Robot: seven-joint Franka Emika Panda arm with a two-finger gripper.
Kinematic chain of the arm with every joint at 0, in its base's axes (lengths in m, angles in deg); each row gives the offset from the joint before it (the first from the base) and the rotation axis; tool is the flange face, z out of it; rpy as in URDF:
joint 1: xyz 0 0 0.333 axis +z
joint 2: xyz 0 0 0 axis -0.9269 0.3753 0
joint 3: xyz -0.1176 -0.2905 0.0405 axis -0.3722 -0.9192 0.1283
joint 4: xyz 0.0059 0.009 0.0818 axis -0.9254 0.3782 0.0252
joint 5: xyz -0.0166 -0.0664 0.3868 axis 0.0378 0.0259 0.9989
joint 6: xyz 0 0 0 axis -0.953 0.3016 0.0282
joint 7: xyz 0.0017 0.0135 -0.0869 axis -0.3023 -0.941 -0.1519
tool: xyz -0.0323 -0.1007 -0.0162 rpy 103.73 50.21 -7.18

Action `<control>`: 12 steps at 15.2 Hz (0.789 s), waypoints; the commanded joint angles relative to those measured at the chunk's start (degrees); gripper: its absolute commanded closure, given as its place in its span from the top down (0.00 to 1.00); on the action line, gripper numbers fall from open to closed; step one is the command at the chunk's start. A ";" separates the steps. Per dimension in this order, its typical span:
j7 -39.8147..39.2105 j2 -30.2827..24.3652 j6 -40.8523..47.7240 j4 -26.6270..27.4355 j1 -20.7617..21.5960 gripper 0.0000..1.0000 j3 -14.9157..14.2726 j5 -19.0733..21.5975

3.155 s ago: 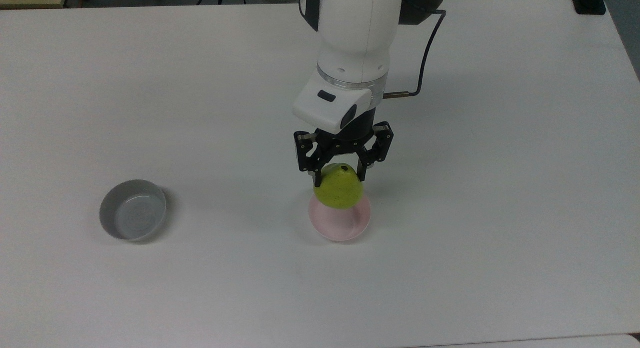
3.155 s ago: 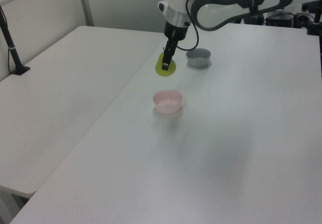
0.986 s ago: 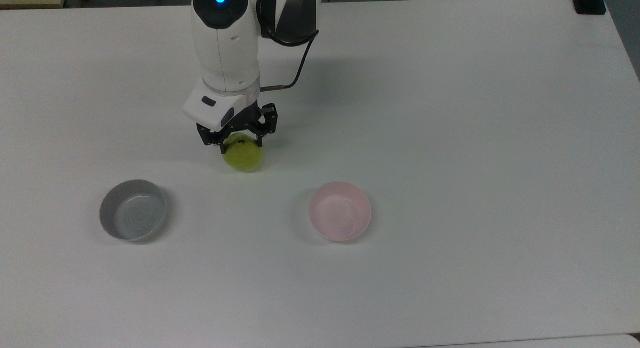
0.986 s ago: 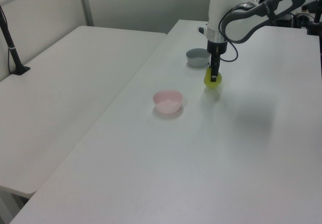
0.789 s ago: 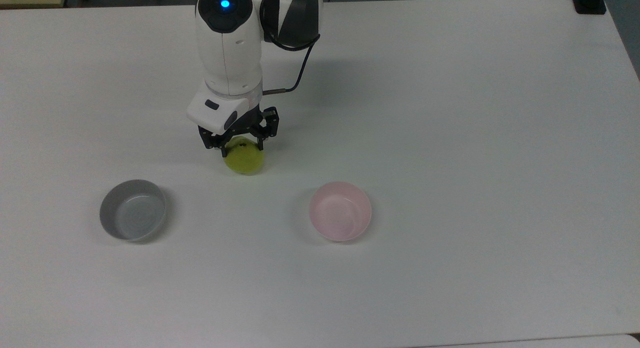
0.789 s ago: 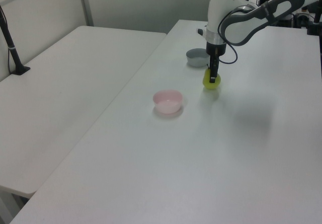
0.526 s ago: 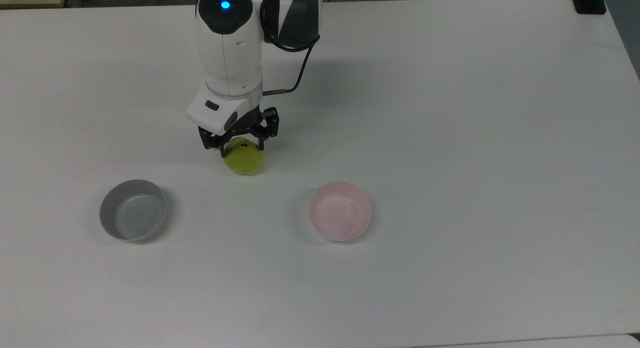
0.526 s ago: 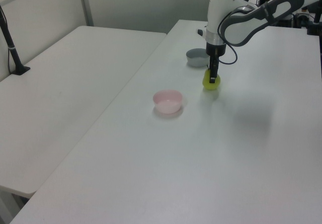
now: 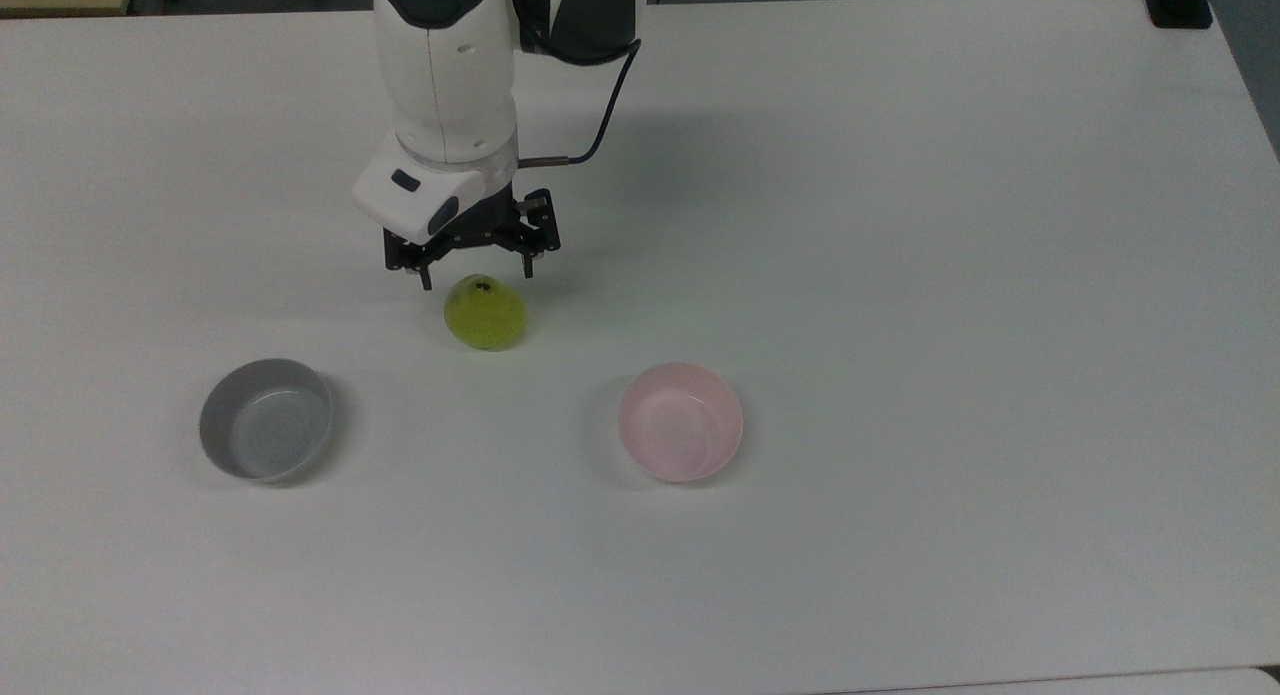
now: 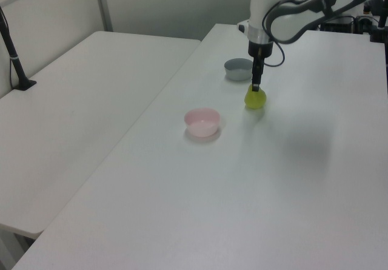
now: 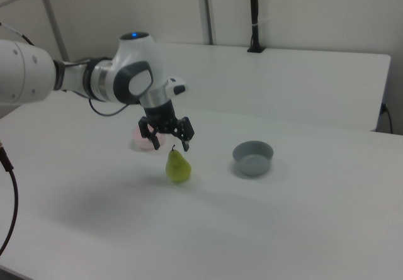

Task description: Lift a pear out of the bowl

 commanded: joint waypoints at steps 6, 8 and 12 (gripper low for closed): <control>15.39 -15.03 20.08 -3.32 -0.31 1.00 0.13 -0.67; 15.05 -16.80 26.05 -5.61 -0.40 1.00 0.13 -0.67; 14.52 -17.33 28.98 -7.02 -0.66 1.00 -0.05 -0.23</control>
